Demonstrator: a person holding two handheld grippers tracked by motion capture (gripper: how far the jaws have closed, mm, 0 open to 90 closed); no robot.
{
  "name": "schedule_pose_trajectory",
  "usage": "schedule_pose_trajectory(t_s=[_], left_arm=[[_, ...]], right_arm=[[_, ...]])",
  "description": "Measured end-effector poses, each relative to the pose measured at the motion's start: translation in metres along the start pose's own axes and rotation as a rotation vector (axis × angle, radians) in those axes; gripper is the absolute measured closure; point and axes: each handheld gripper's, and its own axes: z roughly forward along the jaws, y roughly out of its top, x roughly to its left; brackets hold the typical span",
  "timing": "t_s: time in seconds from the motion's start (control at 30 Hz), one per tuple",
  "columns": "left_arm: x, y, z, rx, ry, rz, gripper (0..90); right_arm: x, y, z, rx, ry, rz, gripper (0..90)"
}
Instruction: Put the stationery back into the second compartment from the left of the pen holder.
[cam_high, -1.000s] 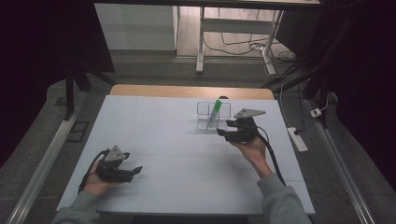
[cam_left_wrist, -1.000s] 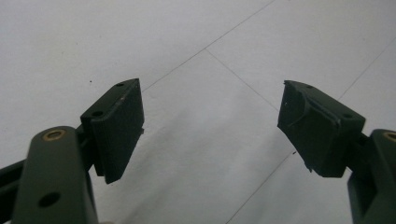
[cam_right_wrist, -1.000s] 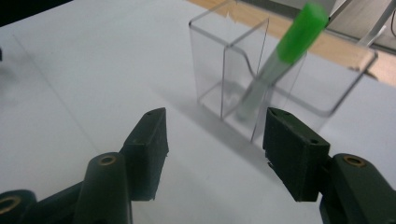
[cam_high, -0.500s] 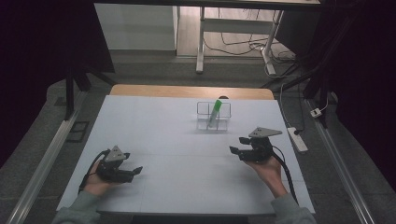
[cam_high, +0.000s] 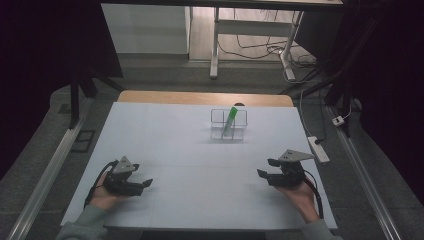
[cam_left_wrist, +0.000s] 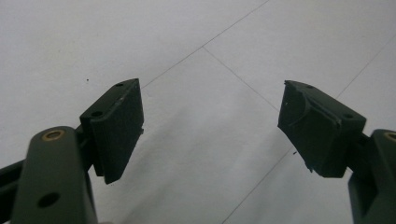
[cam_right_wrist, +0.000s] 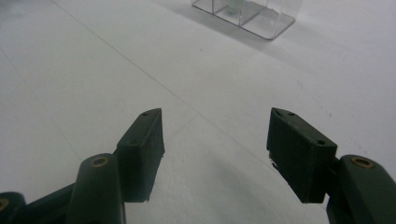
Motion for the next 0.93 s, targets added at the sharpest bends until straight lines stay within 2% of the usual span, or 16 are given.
schedule_pose_trajectory(t_s=[0.23, 0.57, 0.93], left_arm=[[0.0, 0.0, 0.0, -0.003, 0.001, 0.0, 22.3], [0.001, 0.0, -0.002, -0.008, 0.002, -0.004, 22.4], [0.0, 0.0, -0.002, -0.005, 0.0, -0.005, 22.1]], right_arm=[[-0.003, -0.011, -0.006, -0.007, -0.002, 0.009, 34.7], [-0.001, -0.013, -0.005, 0.003, -0.002, -0.029, 34.3], [-0.002, -0.012, -0.007, 0.001, -0.008, -0.034, 33.0]])
